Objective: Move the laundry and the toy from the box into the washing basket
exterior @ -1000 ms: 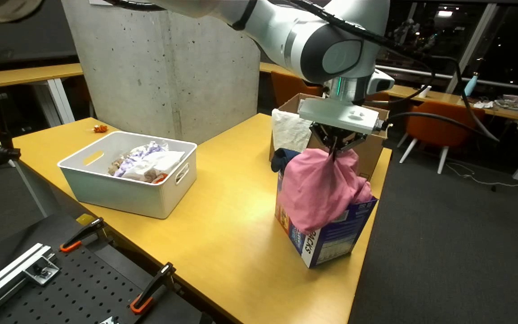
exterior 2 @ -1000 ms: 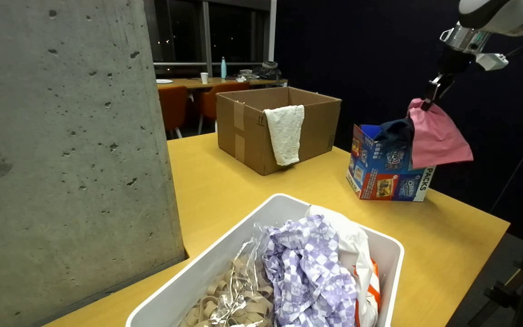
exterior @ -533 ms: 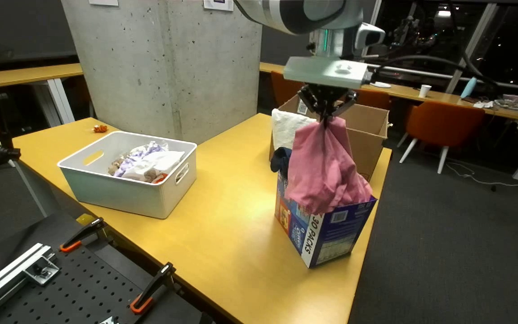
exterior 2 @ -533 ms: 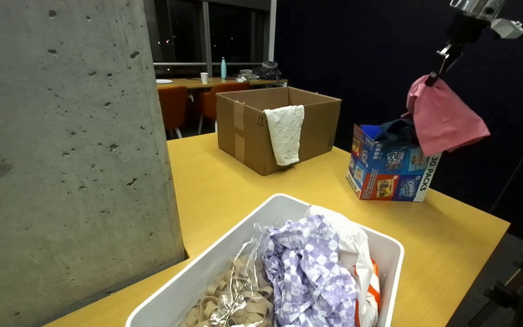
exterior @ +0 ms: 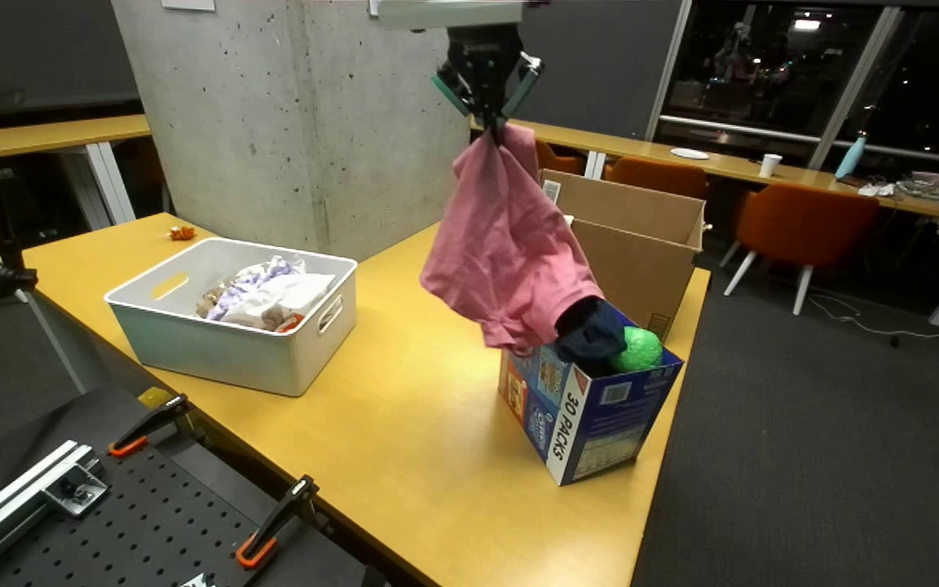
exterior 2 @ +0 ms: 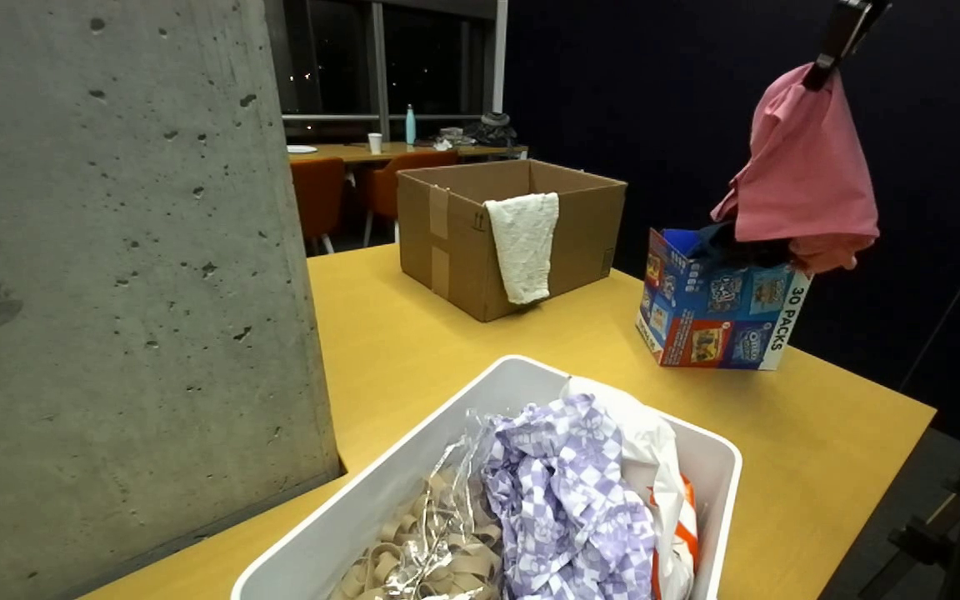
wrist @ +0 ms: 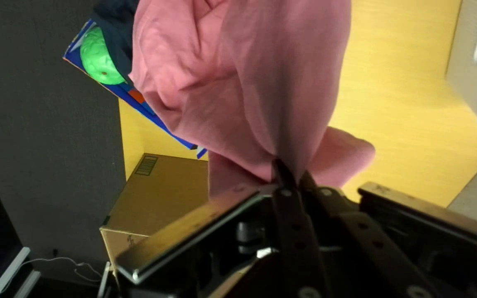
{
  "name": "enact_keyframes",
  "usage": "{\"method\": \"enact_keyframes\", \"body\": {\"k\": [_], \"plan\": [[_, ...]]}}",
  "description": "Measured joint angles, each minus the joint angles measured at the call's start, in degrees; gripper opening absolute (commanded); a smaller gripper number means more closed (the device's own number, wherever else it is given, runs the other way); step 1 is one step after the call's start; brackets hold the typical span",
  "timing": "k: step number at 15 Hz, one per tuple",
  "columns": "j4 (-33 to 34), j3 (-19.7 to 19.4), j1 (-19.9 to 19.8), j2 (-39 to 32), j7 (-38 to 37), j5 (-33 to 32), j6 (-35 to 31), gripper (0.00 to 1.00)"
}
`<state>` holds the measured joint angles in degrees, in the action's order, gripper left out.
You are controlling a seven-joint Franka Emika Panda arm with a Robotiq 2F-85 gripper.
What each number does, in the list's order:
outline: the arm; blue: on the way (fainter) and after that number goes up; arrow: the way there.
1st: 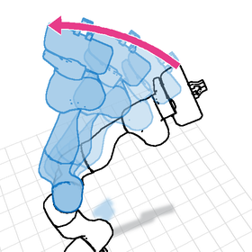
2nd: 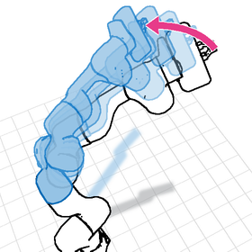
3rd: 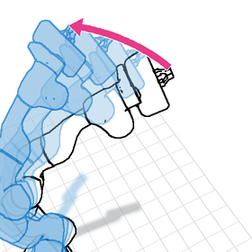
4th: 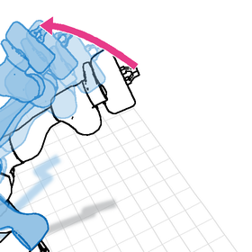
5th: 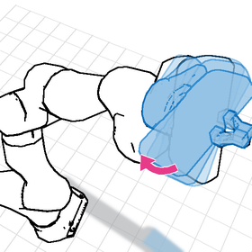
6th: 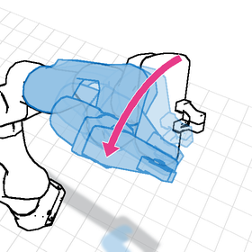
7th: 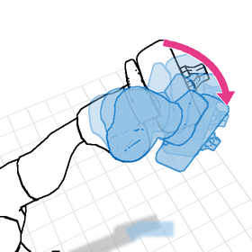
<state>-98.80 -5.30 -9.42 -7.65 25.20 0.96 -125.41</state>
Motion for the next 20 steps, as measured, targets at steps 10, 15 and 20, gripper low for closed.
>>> {"method": "enact_keyframes", "body": {"k": [10,15,20], "plan": [[-7.73,0.58,4.26,5.04,-3.38,-3.01,-0.69,0.01],[-0.69,2.79,5.69,-6.27,-1.45,-3.16,-0.23,0.01],[11.83,6.01,8.02,-17.25,0.44,-4.19,6.64,0.01]]}}
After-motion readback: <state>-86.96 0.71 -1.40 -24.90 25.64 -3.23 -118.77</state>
